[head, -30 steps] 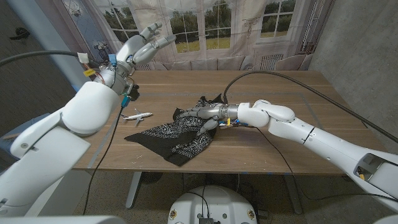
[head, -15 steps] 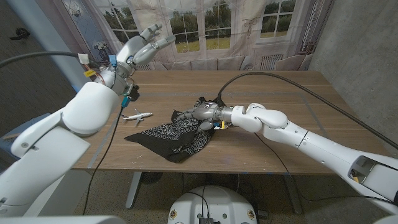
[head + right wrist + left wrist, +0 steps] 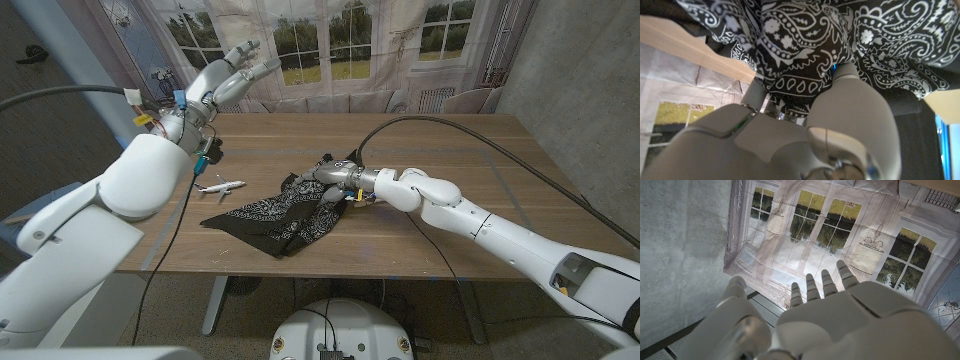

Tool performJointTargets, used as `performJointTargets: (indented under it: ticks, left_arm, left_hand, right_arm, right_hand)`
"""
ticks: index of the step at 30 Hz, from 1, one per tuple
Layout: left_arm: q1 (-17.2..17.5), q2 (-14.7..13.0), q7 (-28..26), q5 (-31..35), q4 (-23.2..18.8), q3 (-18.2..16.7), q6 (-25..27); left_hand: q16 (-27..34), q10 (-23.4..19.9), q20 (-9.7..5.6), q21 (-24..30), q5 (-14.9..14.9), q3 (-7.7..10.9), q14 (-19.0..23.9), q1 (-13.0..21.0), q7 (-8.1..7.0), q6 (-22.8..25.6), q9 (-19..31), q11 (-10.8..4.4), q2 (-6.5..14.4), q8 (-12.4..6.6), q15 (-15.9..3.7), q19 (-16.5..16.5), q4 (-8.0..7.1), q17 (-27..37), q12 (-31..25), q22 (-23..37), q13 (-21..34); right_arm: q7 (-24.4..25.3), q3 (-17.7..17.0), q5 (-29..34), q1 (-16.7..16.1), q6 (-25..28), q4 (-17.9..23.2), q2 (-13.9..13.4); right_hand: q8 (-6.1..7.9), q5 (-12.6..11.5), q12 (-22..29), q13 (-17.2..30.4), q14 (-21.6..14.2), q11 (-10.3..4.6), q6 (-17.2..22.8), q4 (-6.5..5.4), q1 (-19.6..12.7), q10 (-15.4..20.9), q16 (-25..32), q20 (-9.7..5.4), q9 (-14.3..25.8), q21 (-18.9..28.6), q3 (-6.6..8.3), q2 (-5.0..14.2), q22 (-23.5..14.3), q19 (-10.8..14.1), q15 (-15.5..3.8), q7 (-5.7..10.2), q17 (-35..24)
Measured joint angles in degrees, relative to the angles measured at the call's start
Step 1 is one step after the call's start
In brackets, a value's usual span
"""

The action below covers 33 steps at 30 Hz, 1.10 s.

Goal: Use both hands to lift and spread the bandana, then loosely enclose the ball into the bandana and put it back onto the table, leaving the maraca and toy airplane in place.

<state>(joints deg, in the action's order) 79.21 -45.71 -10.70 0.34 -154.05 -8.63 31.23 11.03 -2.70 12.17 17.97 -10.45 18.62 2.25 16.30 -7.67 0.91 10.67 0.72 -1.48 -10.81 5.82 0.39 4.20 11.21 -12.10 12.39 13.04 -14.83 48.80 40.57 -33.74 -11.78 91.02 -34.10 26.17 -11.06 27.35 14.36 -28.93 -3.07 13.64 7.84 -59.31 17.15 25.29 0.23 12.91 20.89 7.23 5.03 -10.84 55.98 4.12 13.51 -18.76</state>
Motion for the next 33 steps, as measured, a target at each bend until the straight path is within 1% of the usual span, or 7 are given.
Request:
performJointTargets:
  ticks: [13,14,20,23,25,29,33]
  left_arm:
    - [-0.4,0.0,0.0,-0.1,0.7,-0.1,-0.3]
    - [-0.5,-0.1,0.2,-0.4,0.8,-0.1,-0.4]
    - [-0.9,-0.2,0.4,-0.6,1.1,0.1,-0.5]
    - [-1.2,-0.4,0.4,-0.7,1.3,0.3,-0.5]
    - [-1.4,-0.5,0.4,-0.7,1.5,0.4,-0.5]
    - [-1.9,-0.7,0.4,-1.0,1.6,0.7,-0.5]
    - [-2.5,-1.0,0.4,-1.2,1.9,1.1,-0.3]
  left_hand:
    - [0.0,0.0,0.0,0.0,0.0,-0.24,-0.2,0.0,0.0,0.0,0.0,0.0,0.0,0.0,-0.22,0.0,0.24,0.0,0.0,0.0,0.0]
    - [0.0,0.0,0.0,0.0,0.0,-0.24,-0.2,0.0,0.0,0.0,0.0,0.0,0.0,0.0,-0.21,0.0,0.24,0.0,0.0,0.0,0.0]
    - [0.0,0.0,0.0,0.0,0.0,-0.24,-0.2,0.0,0.0,0.0,0.0,0.0,0.0,0.0,-0.21,0.0,0.24,0.0,0.0,0.0,0.0]
    - [0.0,0.0,0.0,0.0,0.0,-0.24,-0.2,0.0,0.0,0.0,0.0,0.0,0.0,0.0,-0.21,0.0,0.24,0.0,0.0,0.0,0.0]
    - [0.0,0.0,0.0,0.0,0.0,-0.24,-0.2,0.0,0.0,0.0,0.0,0.0,0.0,0.0,-0.21,0.0,0.24,0.0,0.0,0.0,0.0]
    - [0.0,0.0,0.0,0.0,0.0,-0.24,-0.2,0.0,0.01,0.0,0.0,0.0,0.0,0.0,-0.21,0.0,0.24,0.0,0.0,0.0,0.0]
    - [0.0,0.0,0.0,0.0,0.0,-0.23,-0.2,0.0,0.01,0.0,0.0,0.0,0.0,0.0,-0.2,0.0,0.24,0.0,0.0,0.0,0.0]
  right_arm:
    - [-13.5,-3.0,-22.9,0.7,3.8,-6.8,3.3]
    - [-15.0,-4.8,-25.6,1.8,4.9,-11.7,5.7]
    - [-20.9,-6.0,-36.7,3.4,8.9,-16.6,7.9]
    - [-25.6,-6.3,-43.9,4.3,11.6,-19.3,9.1]
    - [-27.9,-6.3,-47.1,5.1,13.1,-21.3,10.0]
    - [-35.0,-6.2,-56.1,7.6,17.6,-27.7,12.8]
    - [-40.6,-6.2,-62.7,10.1,20.3,-32.6,15.5]
  right_hand:
    - [-0.08,0.5,0.1,0.2,-1.8,0.0,1.6,-0.01,0.2,0.0,0.7,-3.24,-0.3,1.8,-0.01,0.21,-0.3,3.2,0.73,1.59,-1.5]
    - [-0.35,0.5,0.1,0.3,-2.1,0.0,1.6,-0.01,0.2,0.0,0.8,-3.76,-0.3,2.1,-0.01,0.21,-0.2,3.7,0.67,1.66,-1.6]
    - [-0.81,0.4,-0.3,0.5,-2.3,0.0,2.1,-0.01,0.2,0.0,1.5,-4.68,-0.3,5.0,-0.01,0.21,-0.9,4.2,0.86,2.16,-2.9]
    - [-1.31,0.4,-0.3,0.7,-5.3,0.0,1.9,-0.01,0.2,0.0,1.5,-10.16,-0.3,6.9,-0.01,0.2,-1.3,9.7,-2.11,1.91,-3.3]
    - [-1.61,0.4,-0.3,0.7,-5.8,0.12,1.5,-0.01,0.2,1.5,1.9,-11.57,-0.2,7.5,-0.01,0.2,-1.3,11.2,-2.62,1.51,-3.6]
    - [-1.83,0.4,-0.5,0.7,-7.9,2.27,1.2,-0.01,0.2,3.7,2.1,-12.38,-0.1,8.4,-0.01,0.2,-1.3,12.6,-2.41,1.18,-4.1]
    - [-2.23,0.4,-0.6,0.6,-11.0,5.94,5.1,-0.01,0.1,7.4,2.1,-12.92,-0.1,8.8,-0.01,0.02,-1.4,13.3,0.16,-3.12,-4.1]
